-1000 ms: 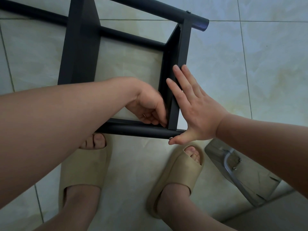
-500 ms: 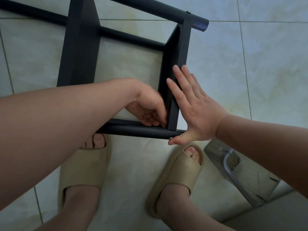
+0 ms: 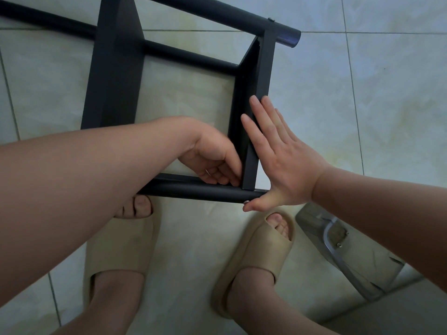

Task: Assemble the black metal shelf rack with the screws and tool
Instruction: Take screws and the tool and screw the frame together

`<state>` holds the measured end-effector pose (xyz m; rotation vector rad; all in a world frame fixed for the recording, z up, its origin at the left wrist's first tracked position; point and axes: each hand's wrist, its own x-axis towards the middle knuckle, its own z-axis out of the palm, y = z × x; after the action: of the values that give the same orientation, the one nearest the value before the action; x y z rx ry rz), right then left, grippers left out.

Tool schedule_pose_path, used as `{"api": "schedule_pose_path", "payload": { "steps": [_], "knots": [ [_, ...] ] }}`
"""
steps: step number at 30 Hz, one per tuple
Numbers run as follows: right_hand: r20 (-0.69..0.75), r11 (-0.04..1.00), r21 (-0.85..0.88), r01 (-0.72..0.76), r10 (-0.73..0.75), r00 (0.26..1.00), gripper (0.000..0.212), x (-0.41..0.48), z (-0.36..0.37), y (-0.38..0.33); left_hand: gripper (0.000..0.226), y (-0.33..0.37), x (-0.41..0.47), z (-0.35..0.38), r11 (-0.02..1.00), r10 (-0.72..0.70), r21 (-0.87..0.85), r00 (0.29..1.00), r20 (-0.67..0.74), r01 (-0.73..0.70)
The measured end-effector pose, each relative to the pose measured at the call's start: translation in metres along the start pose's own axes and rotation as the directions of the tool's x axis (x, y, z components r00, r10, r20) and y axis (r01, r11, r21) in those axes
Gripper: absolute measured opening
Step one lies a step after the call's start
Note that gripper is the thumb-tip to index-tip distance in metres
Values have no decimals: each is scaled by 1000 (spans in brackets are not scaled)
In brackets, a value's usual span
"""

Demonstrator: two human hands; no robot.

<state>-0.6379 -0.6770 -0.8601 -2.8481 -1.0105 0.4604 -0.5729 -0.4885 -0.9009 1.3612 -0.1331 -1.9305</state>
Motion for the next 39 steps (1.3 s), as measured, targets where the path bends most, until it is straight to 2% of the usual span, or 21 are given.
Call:
{"api": "schedule_pose_path", "payload": {
  "steps": [4, 12, 14, 23, 28, 39],
  "knots": [
    [-2, 1000, 2, -2, 2, 1000, 140, -1, 1, 0, 8, 0, 4, 3, 999, 17, 32, 999, -49, -15],
    [-4, 1000, 1, 0, 0, 1000, 140, 0, 1, 0, 11, 3, -1, 0, 999, 0, 32, 1000, -1, 0],
    [-1, 1000, -1, -1, 1, 1000, 141, 0, 0, 0, 6, 2, 1, 3, 999, 0, 41, 1000, -18, 1],
    [14, 1000, -1, -12, 12, 1000, 141, 0, -2, -2, 12, 5, -1, -1, 999, 13, 44, 1000, 0, -13],
    [14, 1000, 4, -11, 10, 1000, 141, 0, -3, -2, 6, 3, 3, 2, 997, 0, 75, 999, -47, 3],
    [17, 1000, 6, -12, 12, 1000, 141, 1, -3, -2, 11, 5, -1, -1, 998, 4, 61, 1000, -4, -4]
  ]
}}
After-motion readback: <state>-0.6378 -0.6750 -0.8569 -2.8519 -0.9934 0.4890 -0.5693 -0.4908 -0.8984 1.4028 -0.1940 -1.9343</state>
